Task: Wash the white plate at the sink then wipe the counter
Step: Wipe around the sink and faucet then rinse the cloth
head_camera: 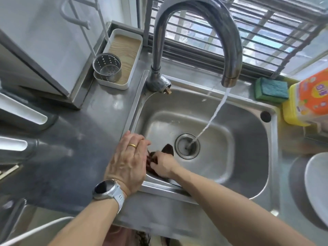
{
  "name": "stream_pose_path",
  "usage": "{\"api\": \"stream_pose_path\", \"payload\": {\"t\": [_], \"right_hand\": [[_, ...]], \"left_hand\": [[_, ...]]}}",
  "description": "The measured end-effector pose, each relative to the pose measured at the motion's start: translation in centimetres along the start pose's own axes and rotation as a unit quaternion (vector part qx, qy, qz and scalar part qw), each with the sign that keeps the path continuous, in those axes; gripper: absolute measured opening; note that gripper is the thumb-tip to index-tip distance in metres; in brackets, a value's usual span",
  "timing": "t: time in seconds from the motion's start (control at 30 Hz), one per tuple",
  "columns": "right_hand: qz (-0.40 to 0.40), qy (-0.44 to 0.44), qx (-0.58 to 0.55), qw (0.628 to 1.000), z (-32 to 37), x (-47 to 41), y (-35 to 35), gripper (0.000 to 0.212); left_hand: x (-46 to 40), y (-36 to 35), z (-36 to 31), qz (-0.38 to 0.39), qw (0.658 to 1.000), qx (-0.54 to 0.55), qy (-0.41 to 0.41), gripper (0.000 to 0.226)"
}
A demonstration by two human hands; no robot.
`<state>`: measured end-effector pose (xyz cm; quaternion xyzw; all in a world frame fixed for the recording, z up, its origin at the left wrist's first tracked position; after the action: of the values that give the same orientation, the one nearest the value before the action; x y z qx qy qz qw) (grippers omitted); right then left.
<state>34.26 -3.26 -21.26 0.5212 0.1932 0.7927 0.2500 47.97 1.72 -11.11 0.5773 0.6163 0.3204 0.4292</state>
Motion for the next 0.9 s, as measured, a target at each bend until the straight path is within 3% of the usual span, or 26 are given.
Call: {"api": "stream_pose_path", "payload": {"t": [0.1,0.23,0.33,0.47,0.6,0.77,0.9], "right_hand": [[0.044,-0.040,0.031,0.998,-4.3,2.3,0.6,0.036],[0.084,-0.123,0.144,0.978,-13.5,6.1,3.5,0.050],[0.006,-0.141,0.313,0.939,-18.7,8.2,5.7,0.053],[-0.083,-0.089,0.458,0.881,-19.1,4.3,9.7,0.072],[-0.130,-0.037,0.535,0.834,-17.2,0.4,13.6,0.052],[-0.026,-0.060,0.537,0.841,-18.7,5.2,12.2,0.052],[0.200,-0.088,0.377,0.900,-16.4,8.2,6.7,0.043]], "left_hand": [[0.1,0.0,0.2,-0.001,1.000,-0.007,-0.011,0.029],[0.1,-0.3,0.2,-0.004,1.000,-0.003,-0.020,0.029],[0.1,-0.3,0.1,0.002,1.000,-0.008,-0.023,0.028],[0.1,-0.1,-0.2,0.014,1.000,-0.016,-0.024,0.025],[-0.1,-0.2,0.0,0.013,0.999,-0.033,-0.029,0.022],[0.0,-0.4,-0.1,0.001,0.998,-0.047,-0.042,0.025],[0.2,-0.4,-0.1,0.029,0.998,-0.048,-0.033,0.029]]}}
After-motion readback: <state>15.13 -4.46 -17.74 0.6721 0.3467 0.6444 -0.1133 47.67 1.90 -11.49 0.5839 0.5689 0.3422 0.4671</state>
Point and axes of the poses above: each hand's wrist, its own x-axis away from the middle knuckle, its own y-axis out of the back of the hand, z = x × y, the point moved 2 cm from there along -x, towards the middle knuckle
